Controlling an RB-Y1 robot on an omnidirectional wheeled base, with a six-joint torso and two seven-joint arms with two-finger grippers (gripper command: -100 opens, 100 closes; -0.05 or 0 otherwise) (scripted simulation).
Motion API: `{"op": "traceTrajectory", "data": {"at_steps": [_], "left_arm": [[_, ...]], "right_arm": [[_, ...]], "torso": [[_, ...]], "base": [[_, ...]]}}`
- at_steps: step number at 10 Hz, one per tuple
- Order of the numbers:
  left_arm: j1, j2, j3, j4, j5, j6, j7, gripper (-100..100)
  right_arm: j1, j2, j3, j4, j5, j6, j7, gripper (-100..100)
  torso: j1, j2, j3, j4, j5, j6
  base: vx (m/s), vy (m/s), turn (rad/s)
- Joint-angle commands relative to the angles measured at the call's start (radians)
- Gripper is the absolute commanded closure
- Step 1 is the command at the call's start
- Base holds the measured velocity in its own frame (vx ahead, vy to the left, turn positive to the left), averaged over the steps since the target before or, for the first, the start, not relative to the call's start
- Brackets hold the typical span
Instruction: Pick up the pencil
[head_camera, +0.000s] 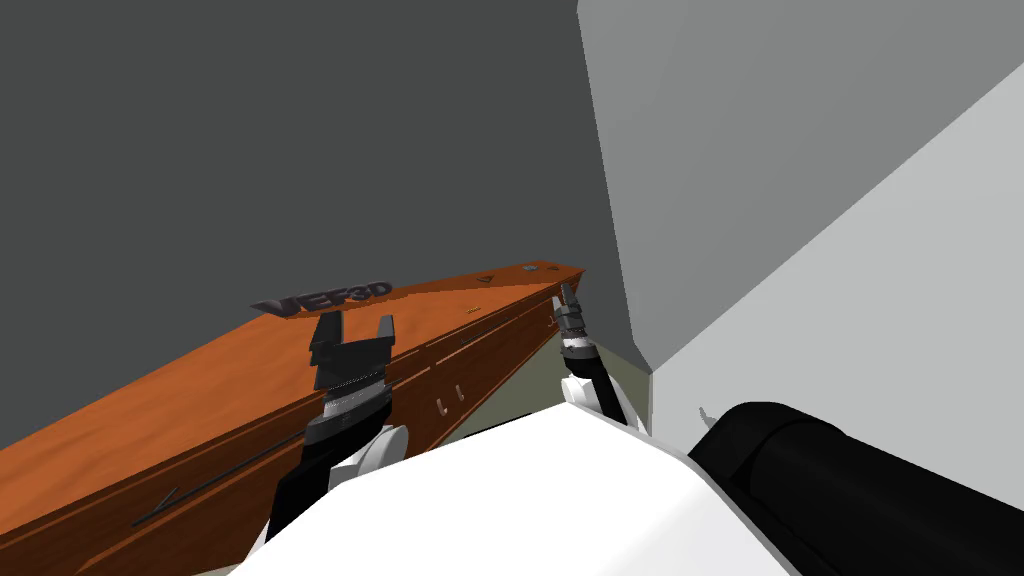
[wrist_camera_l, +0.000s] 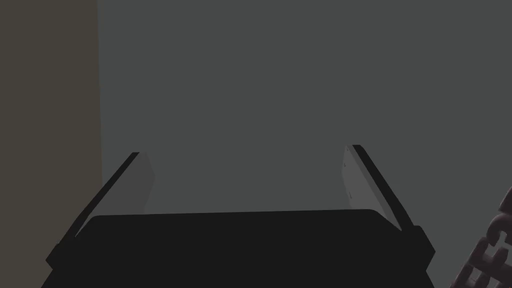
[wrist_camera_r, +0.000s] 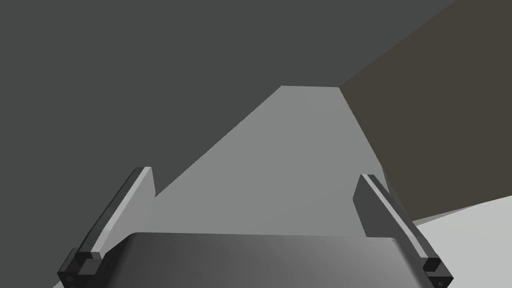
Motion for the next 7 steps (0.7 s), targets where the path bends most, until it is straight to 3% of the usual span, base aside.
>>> {"op": "traceTrajectory", "data": {"at_steps": [1,6,7], "left_arm": [[-0.003,0.033,0.011,0.006,-0.023,-0.015,-0.029,-100],[-0.016,0.158,0.064,0.038,-0.133,-0.088,-0.156,-100],[-0.016,0.158,0.064,0.038,-0.133,-0.088,-0.166,-100]], "right_arm": [[0.0,0.0,0.0,0.0,0.0,0.0,0.0,0],[0.0,0.0,0.0,0.0,0.0,0.0,0.0,0],[0.0,0.0,0.0,0.0,0.0,0.0,0.0,0]], "torso": [[0.0,0.0,0.0,0.0,0.0,0.0],[0.002,0.0,0.0,0.0,0.0,0.0],[0.002,0.0,0.0,0.0,0.001,0.0]], "base": [[-0.003,0.008,-0.073],[-0.006,0.025,-0.099],[-0.007,0.025,-0.053]]}}
